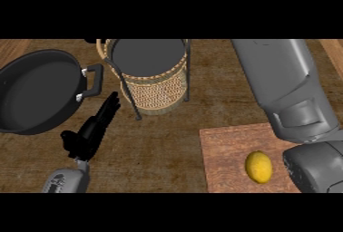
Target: Pick the cupcake from the cutting board and place it in the tiered basket
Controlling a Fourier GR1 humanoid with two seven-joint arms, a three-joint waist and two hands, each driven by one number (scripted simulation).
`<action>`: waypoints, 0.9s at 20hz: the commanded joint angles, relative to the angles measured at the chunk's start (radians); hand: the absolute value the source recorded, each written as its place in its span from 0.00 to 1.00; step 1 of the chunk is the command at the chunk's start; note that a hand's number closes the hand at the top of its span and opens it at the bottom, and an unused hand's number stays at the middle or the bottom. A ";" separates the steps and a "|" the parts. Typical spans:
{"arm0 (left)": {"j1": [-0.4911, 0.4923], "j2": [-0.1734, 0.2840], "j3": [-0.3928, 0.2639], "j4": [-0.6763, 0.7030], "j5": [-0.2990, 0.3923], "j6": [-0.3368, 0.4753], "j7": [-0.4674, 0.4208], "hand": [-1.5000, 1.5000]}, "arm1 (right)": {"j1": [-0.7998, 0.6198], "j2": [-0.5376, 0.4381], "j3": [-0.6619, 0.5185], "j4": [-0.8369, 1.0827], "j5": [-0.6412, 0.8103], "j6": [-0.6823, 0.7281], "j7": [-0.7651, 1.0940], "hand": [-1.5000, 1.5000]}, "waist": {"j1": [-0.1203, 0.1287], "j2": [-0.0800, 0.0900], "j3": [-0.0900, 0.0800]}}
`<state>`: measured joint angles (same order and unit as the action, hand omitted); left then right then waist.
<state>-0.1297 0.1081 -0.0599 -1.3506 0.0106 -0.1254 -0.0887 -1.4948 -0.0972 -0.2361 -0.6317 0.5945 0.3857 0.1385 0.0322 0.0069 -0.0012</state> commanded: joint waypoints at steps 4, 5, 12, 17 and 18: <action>-0.005 -0.021 -0.019 -0.004 -0.012 0.002 0.002 0.50 | -0.078 0.095 0.045 0.175 0.005 -0.130 -0.008 1.00 | 0.019 0.005 -0.001; 0.040 -0.010 -0.022 -0.034 -0.028 0.012 -0.007 0.50 | -0.096 0.093 0.026 0.149 0.015 -0.088 -0.002 1.00 | 0.004 0.000 0.000; -0.058 -0.016 -0.011 -0.028 0.009 -0.019 0.078 0.50 | -0.104 0.097 0.093 0.316 -0.105 -0.184 -0.094 1.00 | 0.036 0.009 -0.001; -0.081 -0.014 -0.014 -0.011 -0.008 -0.017 0.077 0.50 | -0.151 0.097 0.122 0.385 -0.267 -0.171 -0.059 1.00 | 0.050 0.002 -0.001; -0.087 -0.044 -0.021 0.016 -0.024 0.015 0.058 0.50 | -0.180 0.097 0.134 0.408 -0.281 -0.183 -0.046 1.00 | 0.059 0.006 -0.002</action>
<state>-0.1853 0.0882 -0.0739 -1.3426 -0.0061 -0.1299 -0.0518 -1.6396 -0.0016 -0.1262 -0.2843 0.4003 0.2130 0.0795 0.0757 0.0127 -0.0025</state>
